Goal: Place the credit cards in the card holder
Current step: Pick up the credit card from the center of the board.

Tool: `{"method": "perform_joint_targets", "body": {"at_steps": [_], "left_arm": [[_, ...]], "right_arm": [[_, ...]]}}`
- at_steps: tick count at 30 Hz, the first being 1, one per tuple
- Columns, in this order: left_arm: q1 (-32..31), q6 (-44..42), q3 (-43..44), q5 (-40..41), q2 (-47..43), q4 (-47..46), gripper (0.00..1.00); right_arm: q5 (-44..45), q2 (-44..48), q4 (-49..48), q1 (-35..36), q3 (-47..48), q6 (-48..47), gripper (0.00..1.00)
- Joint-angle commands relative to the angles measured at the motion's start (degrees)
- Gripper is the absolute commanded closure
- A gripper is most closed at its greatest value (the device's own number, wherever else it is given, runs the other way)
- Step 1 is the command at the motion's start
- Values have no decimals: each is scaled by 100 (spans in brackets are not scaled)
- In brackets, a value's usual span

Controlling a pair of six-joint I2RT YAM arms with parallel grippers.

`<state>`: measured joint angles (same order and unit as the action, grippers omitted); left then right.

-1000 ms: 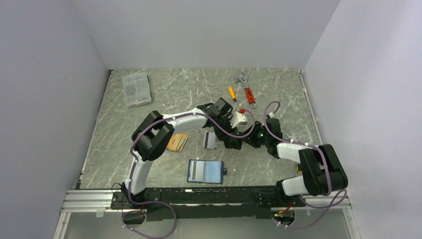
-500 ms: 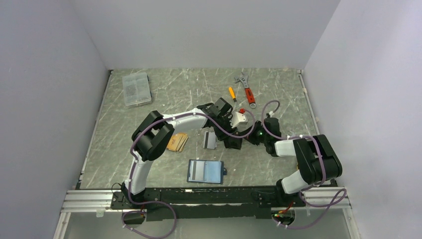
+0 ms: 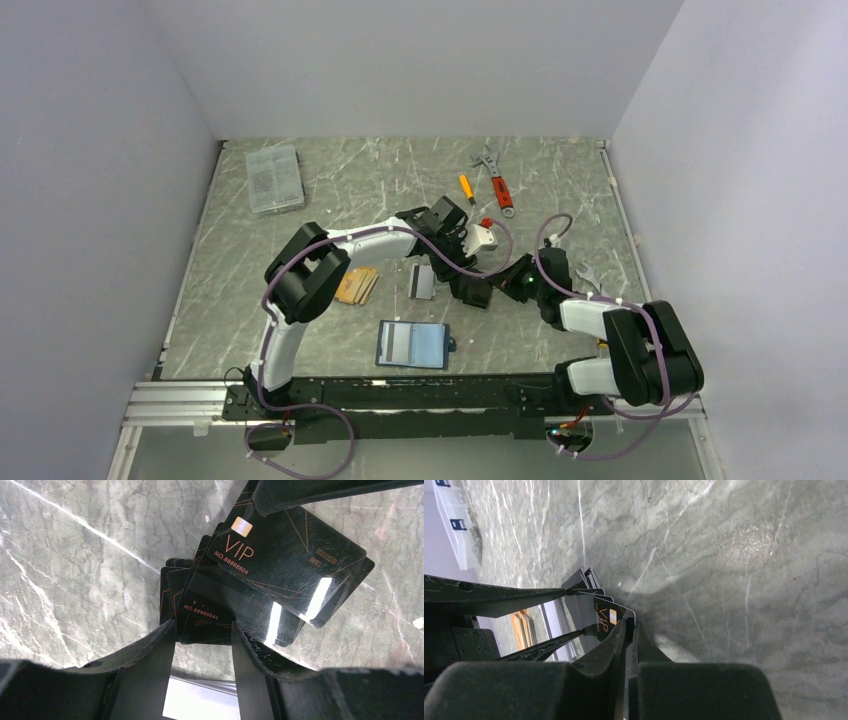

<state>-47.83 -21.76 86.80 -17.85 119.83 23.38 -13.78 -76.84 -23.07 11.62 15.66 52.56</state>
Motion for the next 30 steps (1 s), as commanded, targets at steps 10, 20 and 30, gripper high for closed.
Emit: {"method": "perform_joint_targets", "body": {"at_steps": [10,20,30], "left_arm": [[99,79,241,-209,-140,376,44],[369,-257,569,-1737,-196,469,11],[494,-1492,941,-2082,32,1017,1]], "right_arm": [[-16,197,779,7,252,-356,99],[-686,-102,-391,209,462,-539,100],[-789,-145,-982,370,712,-924,100]]}}
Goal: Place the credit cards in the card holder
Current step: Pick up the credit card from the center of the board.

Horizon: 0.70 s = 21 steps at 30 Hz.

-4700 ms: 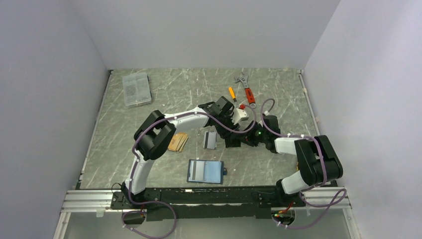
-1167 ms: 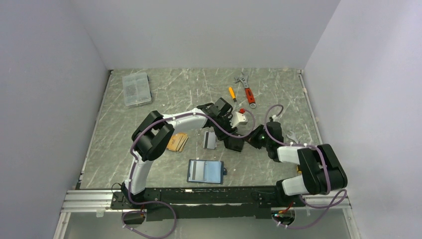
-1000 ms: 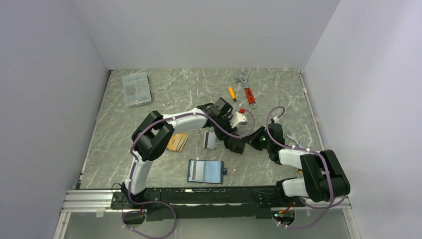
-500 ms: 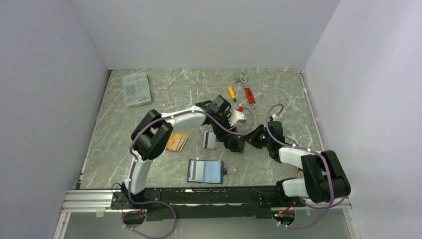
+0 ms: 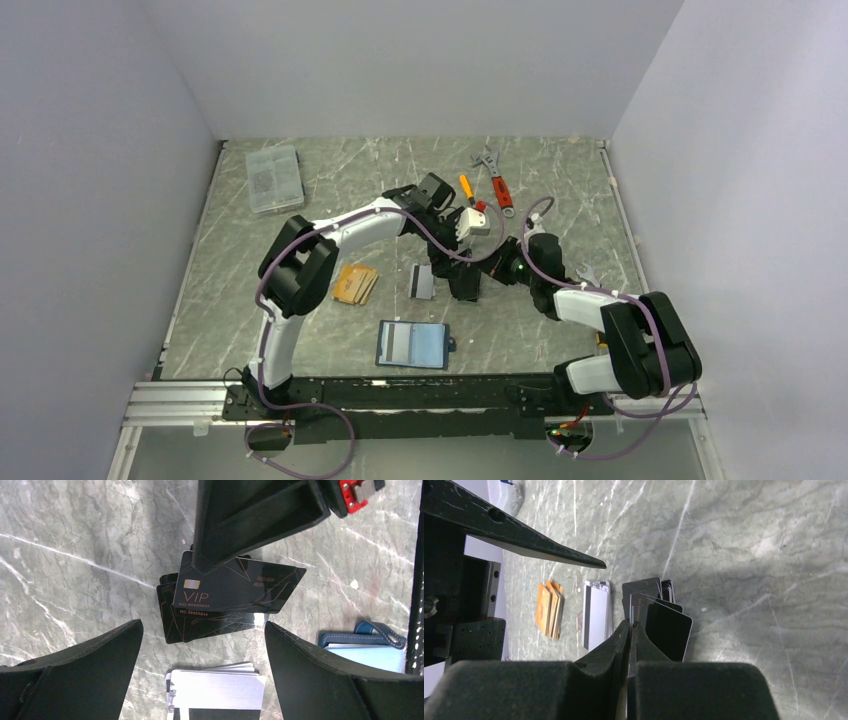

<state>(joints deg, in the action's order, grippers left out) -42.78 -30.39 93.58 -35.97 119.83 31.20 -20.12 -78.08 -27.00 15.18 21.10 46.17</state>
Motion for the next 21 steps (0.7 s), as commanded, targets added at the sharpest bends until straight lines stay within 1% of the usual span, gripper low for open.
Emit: {"method": "perform_joint_targets", "body": {"at_steps": [1,6,10,12,17,21], "left_arm": [[-15,-660,298,-255,71,237,1],[3,-685,232,-199,191,-111,1],[12,-757,294,-250,313,-187,1],[21,-791,285,-250,357,-253,3],[72,-716,331,-269,423,-397,14],[99,-780,331,-311,409,-413,15]], "right_arm": [[-216,-52,-667,15,168,-294,100],[-463,-199,-1237,99,56,-342,100],[-580,-296,-1560,159,-19,-321,100],[-586,-269,-1716,193,-79,-332,100],[-658,-240,-1723,254,-107,-452,100],[-716,-291,-1847,255,-213,-434,100]]}}
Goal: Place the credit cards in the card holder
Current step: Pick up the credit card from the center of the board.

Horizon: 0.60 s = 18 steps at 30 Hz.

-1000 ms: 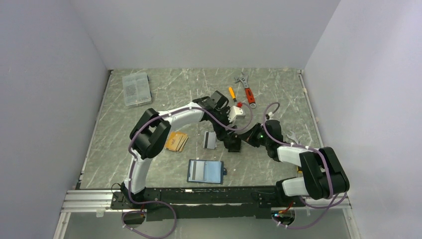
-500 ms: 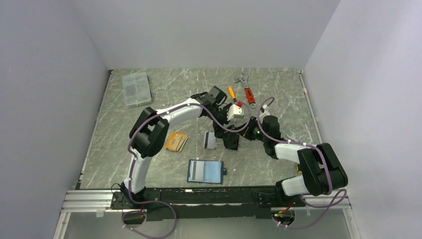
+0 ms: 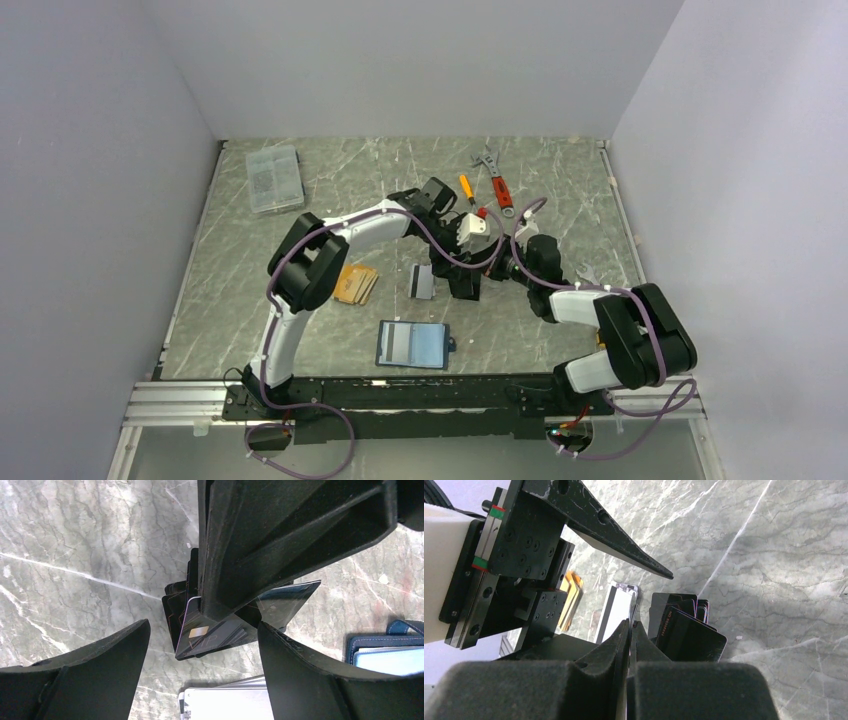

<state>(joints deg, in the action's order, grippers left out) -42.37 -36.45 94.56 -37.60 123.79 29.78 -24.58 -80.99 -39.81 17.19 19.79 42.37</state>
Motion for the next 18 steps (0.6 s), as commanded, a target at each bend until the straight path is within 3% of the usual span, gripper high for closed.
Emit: {"method": "perform_joint_targets", "body": {"at_steps": [1,6,9,18], "left_arm": [[69,-197,231,-180,8,-268,15],[77,-335,210,-207,-30,-227,9],[90,-350,119,-22,-86,-337,1],[226,-282,256,-181,-153,-228,1]], "right_arm": [[-312,-13,-593,56,-89,-53,100],[-354,-49,-514,58,-4,-110,100],[-367,-79,-515,57,7,-101,100],[-428,-129,-593,90,42,-99,100]]}}
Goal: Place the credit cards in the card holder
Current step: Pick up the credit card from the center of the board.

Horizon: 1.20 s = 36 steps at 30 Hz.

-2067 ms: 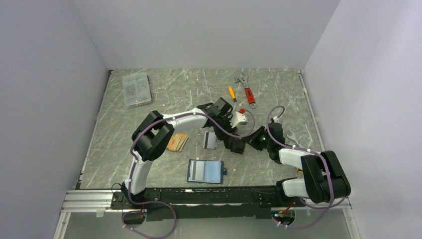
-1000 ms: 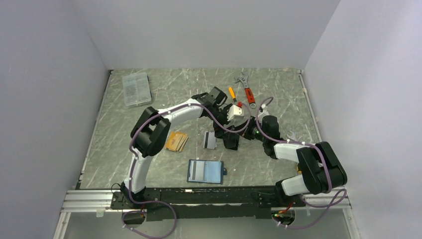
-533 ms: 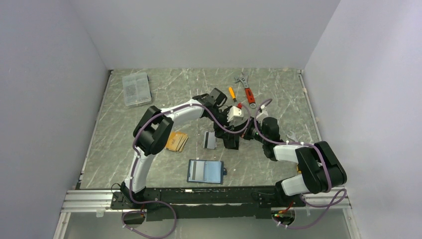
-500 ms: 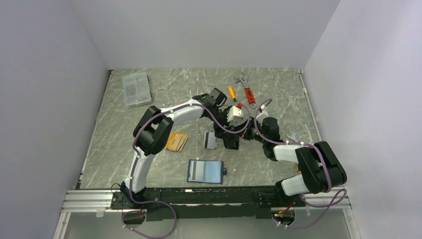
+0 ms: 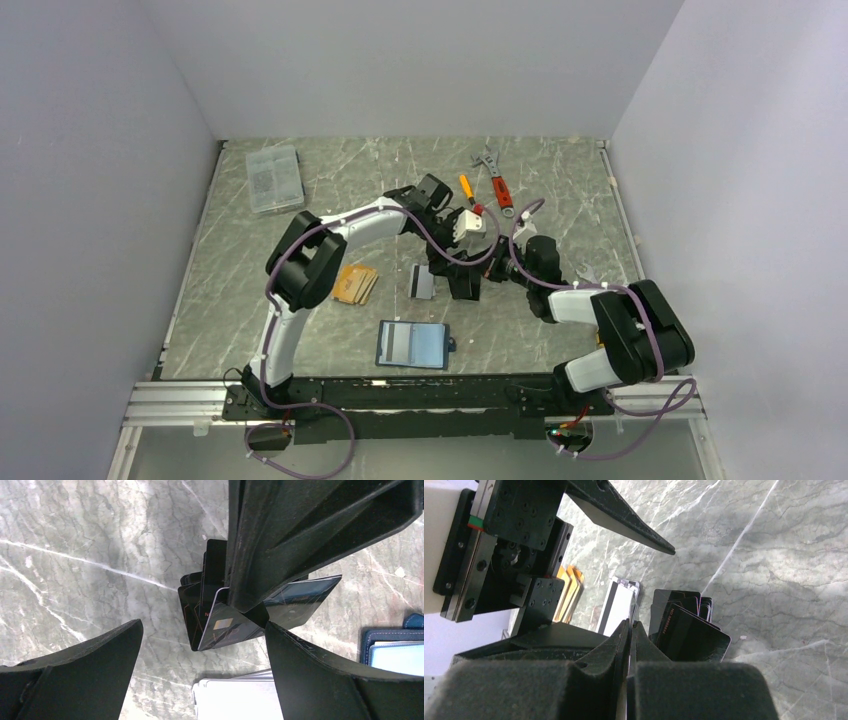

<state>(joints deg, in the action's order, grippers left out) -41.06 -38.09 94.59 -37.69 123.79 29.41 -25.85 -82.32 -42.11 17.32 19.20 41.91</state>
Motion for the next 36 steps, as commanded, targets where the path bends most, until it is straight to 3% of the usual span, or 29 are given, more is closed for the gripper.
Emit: {"method": "perform_joint_targets", "body": {"at_steps": [1,13,19,24,28,36], "left_arm": [[102,-134,268,-211,-149,-152,1],[434,-55,751,-1097,-143,371,1],[422,-657,1199,-1458,214,1369,0],[341,-794,1183,-1504,296,1468,2],[301,-816,1283,-1496,426,1551,16],[298,-347,1337,-1372,524,1046,60]], "right_arm": [[-313,21,-360,77,109,-71,100],[-327,231,-254,76,199,-249,100],[-216,429,-81,71,281,-445,100],[-180,452,-52,74,414,-513,100],[-110,476,-96,50,402,-521,100],[89,672,142,36,240,-568,100]]}}
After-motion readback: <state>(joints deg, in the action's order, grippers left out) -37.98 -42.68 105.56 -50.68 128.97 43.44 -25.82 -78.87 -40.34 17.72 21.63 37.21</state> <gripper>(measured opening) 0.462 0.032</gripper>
